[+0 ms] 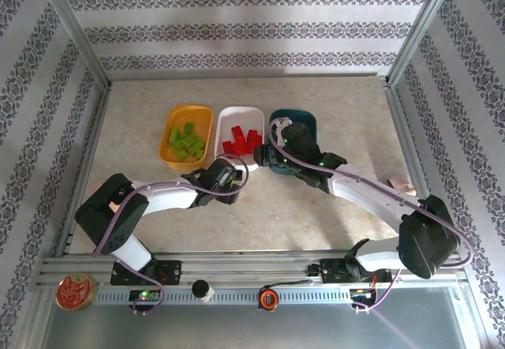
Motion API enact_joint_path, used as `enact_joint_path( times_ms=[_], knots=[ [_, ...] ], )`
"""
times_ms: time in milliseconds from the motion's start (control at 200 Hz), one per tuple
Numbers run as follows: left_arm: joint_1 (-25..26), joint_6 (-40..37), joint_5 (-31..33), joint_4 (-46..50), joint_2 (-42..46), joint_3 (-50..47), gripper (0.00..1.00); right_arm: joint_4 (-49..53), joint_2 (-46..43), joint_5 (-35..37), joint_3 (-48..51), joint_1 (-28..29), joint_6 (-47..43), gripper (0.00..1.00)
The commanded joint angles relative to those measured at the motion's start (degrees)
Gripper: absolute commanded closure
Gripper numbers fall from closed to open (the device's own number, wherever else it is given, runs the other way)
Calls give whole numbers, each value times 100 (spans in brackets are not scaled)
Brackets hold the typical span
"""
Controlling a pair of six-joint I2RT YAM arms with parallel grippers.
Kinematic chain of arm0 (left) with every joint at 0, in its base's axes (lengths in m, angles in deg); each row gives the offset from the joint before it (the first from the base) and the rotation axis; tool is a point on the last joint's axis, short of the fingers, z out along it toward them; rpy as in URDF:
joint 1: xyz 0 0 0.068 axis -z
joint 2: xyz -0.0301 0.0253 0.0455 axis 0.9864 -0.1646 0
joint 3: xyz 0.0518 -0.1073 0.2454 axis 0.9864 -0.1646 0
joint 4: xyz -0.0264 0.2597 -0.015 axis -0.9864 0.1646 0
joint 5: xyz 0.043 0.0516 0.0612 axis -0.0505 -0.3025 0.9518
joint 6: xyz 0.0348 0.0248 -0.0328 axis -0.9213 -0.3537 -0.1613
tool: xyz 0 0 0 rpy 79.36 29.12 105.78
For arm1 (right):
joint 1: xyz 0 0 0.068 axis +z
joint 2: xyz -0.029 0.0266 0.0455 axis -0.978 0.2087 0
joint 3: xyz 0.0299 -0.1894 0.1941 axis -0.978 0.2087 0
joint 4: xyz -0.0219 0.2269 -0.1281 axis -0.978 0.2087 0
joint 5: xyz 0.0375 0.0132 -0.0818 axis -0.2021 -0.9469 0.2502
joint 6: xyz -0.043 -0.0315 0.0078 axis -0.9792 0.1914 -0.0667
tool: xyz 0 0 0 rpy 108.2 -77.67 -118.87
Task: Sort the legos into containers by color
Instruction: Pick up the lego from the center of the table.
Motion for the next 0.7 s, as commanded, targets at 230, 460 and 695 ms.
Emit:
enact_joint_path(
  times_ms=[230,460,695],
  knots=[
    [-47,281,-489,-305,459,-455,44,-167,-190,170,309,-147,76,29],
    [-32,825,-573,430,2737,-949,48,-279,-154,104,458,-179,169,29],
    [-1335,805,-618,844,3180,-182,53,-409,-213,79,756,-93,309,29]
  ],
)
